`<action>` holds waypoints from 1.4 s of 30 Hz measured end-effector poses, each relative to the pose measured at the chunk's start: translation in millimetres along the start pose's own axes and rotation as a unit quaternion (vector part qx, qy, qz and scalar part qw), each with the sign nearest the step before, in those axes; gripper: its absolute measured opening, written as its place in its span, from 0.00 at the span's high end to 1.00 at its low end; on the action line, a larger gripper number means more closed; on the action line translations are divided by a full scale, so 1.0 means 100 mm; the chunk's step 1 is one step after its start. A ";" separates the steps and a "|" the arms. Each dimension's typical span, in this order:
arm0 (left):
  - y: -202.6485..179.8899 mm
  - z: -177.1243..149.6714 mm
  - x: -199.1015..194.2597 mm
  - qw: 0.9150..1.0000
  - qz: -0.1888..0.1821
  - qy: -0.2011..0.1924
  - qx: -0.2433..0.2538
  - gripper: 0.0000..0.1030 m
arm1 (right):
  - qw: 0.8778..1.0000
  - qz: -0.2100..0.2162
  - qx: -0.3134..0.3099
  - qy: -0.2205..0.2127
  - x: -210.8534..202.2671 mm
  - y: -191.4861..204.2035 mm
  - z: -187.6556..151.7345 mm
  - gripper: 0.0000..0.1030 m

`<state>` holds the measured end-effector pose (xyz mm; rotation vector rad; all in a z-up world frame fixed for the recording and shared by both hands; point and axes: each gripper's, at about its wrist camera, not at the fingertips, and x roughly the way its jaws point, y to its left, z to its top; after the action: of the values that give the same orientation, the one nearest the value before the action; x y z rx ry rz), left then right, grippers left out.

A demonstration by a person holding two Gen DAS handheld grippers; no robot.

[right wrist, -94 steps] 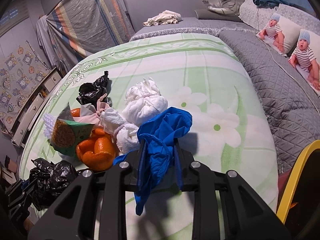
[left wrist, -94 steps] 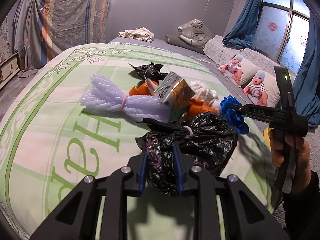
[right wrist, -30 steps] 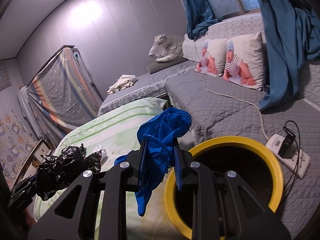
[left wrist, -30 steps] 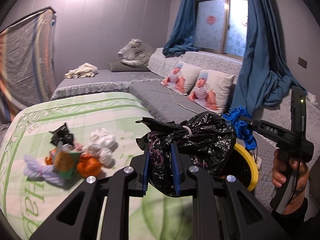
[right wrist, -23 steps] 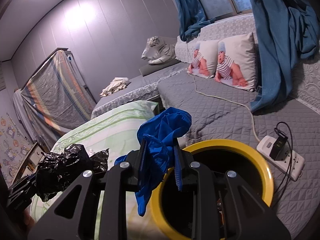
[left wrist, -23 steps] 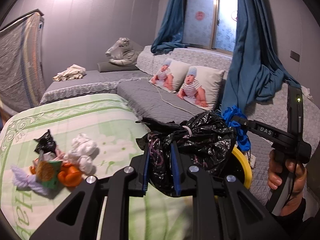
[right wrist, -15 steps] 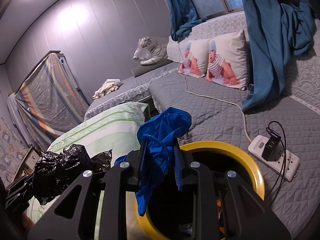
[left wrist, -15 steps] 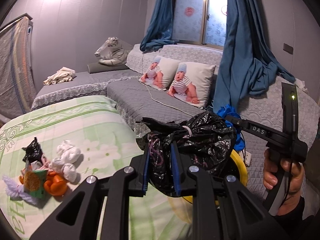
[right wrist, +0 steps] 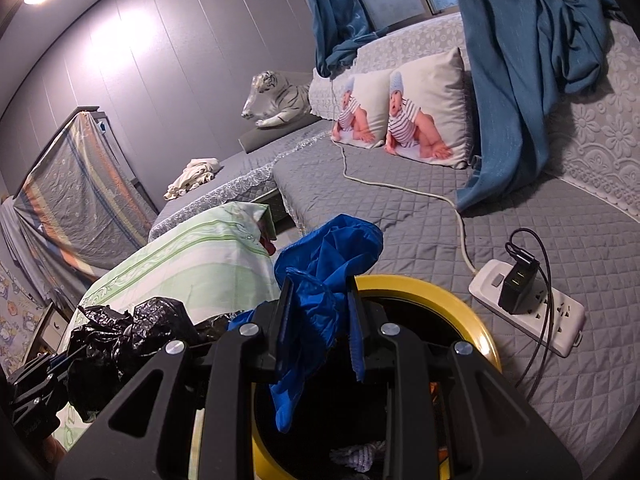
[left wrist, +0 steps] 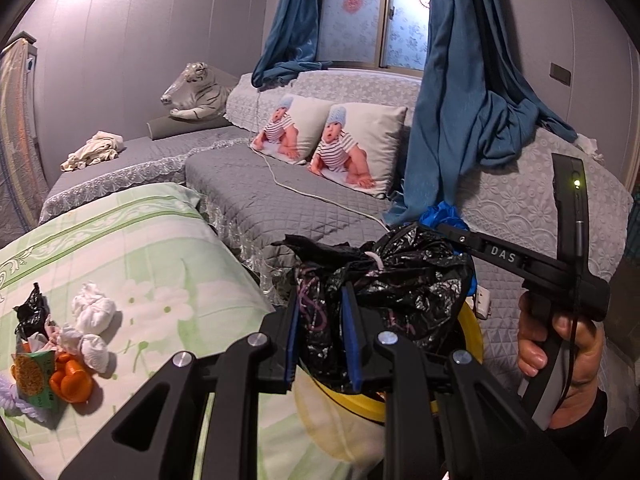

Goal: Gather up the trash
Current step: 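Carry the blue cloth and black bag with both tools over the yellow bin, then open both tools to drop the black bag and blue cloth into the bin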

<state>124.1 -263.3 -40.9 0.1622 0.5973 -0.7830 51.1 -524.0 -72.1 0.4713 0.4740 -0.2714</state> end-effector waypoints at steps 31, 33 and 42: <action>-0.26 -0.17 0.69 0.996 -0.070 0.053 -0.015 0.62 | 0.997 -0.041 0.057 0.043 0.30 -0.58 -0.19 0.65; -0.27 -0.18 0.65 0.997 -0.063 0.047 -0.016 0.50 | 0.996 -0.043 0.065 0.038 0.27 -0.60 -0.17 0.57; -0.02 -0.11 0.43 0.998 -0.039 0.010 -0.058 0.25 | 0.996 -0.054 0.069 0.023 0.12 -0.58 -0.10 0.56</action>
<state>142.1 -287.2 -74.0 0.0409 0.6698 -0.8216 36.8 -570.5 -107.9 0.5885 0.5290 -0.3998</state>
